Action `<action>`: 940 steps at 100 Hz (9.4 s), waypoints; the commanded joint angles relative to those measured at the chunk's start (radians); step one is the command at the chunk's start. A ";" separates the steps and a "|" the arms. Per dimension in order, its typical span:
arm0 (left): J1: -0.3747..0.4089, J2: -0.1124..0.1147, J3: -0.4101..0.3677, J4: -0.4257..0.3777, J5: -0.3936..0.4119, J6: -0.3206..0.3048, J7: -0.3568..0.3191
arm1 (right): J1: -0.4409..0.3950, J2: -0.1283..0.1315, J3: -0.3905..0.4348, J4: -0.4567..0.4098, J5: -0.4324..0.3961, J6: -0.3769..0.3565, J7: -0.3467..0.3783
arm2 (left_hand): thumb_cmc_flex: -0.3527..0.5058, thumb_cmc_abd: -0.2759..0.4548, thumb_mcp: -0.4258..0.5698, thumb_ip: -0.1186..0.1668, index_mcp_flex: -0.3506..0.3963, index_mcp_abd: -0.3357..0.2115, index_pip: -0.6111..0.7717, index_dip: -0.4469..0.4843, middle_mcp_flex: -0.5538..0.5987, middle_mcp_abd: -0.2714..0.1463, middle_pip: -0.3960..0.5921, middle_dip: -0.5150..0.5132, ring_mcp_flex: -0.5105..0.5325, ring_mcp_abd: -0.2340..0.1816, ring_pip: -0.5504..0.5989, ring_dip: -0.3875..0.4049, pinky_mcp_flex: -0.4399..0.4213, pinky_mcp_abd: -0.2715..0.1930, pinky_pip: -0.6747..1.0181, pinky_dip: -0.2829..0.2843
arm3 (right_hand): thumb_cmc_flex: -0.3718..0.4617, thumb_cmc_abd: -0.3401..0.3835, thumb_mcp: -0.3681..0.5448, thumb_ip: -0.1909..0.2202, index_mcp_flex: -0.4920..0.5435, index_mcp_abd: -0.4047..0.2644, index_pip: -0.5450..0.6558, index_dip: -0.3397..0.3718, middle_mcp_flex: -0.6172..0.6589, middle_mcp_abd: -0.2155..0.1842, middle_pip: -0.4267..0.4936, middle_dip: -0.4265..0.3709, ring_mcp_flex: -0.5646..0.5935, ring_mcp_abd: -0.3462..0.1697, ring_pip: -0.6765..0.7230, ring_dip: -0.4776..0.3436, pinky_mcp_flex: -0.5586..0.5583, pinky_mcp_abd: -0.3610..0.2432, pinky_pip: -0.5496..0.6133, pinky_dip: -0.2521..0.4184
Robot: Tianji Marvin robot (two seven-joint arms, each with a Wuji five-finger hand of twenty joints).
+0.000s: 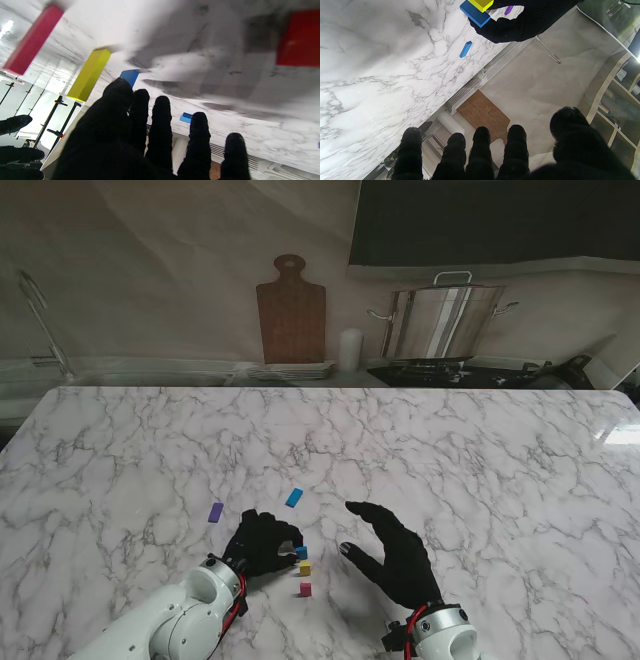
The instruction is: Arrange dominoes in a row
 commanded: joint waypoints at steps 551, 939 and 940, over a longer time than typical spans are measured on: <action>0.318 0.050 -0.325 -0.144 0.340 -0.135 -0.065 | -0.018 -0.001 0.006 -0.014 0.004 0.005 -0.002 | 0.075 -0.183 0.241 -0.046 -0.164 -0.056 0.540 0.662 0.295 -0.038 -0.003 0.448 0.118 0.009 0.073 0.009 -0.016 0.006 0.123 -0.022 | 0.041 0.036 -0.020 0.027 -0.031 -0.020 0.014 0.014 -0.046 -0.011 0.011 0.007 -0.010 -0.025 -0.019 -0.013 -0.001 -0.033 0.004 0.016; 0.040 -0.014 -0.109 -0.093 -0.023 0.071 -0.004 | -0.008 0.000 0.004 -0.003 0.010 0.003 0.008 | 0.077 -0.104 0.154 -0.032 0.012 -0.026 0.416 0.088 0.554 -0.037 -0.195 0.158 0.292 -0.031 0.172 0.056 0.044 -0.010 0.397 0.012 | 0.043 0.038 -0.022 0.027 -0.029 -0.020 0.016 0.014 -0.047 -0.010 0.011 0.007 -0.012 -0.026 -0.019 -0.013 -0.001 -0.034 0.004 0.016; 0.037 -0.015 -0.106 -0.091 -0.025 0.072 -0.004 | -0.008 0.000 0.004 -0.003 0.010 0.003 0.008 | 0.077 -0.103 0.154 -0.032 0.012 -0.024 0.417 0.088 0.554 -0.036 -0.196 0.157 0.292 -0.031 0.172 0.056 0.045 -0.010 0.398 0.012 | 0.042 0.038 -0.022 0.027 -0.029 -0.019 0.016 0.014 -0.047 -0.010 0.011 0.007 -0.012 -0.026 -0.019 -0.013 -0.001 -0.034 0.004 0.016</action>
